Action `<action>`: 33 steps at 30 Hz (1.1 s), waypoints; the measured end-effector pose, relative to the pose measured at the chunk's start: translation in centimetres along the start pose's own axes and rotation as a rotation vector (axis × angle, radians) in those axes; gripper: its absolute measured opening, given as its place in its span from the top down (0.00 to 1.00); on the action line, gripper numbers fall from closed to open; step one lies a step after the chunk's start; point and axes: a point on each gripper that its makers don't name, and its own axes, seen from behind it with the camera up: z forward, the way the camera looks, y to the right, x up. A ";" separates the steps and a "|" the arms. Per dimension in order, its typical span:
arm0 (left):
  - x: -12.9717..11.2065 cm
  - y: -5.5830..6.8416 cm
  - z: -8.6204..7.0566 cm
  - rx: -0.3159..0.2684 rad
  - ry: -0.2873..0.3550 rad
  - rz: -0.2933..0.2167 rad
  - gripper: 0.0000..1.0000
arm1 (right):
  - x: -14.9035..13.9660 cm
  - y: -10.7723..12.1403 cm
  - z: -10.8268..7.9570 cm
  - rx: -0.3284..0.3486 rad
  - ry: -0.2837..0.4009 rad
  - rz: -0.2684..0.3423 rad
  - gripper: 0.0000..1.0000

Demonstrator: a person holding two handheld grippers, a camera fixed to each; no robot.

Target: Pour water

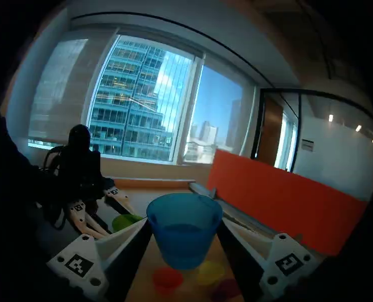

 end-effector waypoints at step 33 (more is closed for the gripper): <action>0.7 1.6 -0.1 -0.029 0.021 0.003 0.14 | 3.1 1.2 2.5 -0.023 -0.026 -0.362 0.11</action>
